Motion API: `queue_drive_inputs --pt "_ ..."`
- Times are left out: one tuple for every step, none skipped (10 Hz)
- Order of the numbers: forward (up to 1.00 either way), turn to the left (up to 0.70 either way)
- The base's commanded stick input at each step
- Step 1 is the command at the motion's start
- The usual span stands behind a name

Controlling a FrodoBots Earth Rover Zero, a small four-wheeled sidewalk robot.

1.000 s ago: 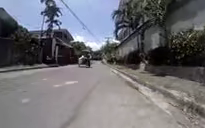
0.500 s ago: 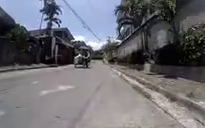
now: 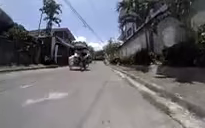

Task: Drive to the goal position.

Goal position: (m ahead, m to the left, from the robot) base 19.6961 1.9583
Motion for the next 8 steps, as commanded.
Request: queue_drive_inputs --pt "1.00 0.02" --pt "1.00 0.02" --pt "1.00 0.02" --pt "1.00 0.02" --pt "1.00 0.02" --pt "1.00 0.02" --pt "1.00 0.02" --pt "1.00 0.02"
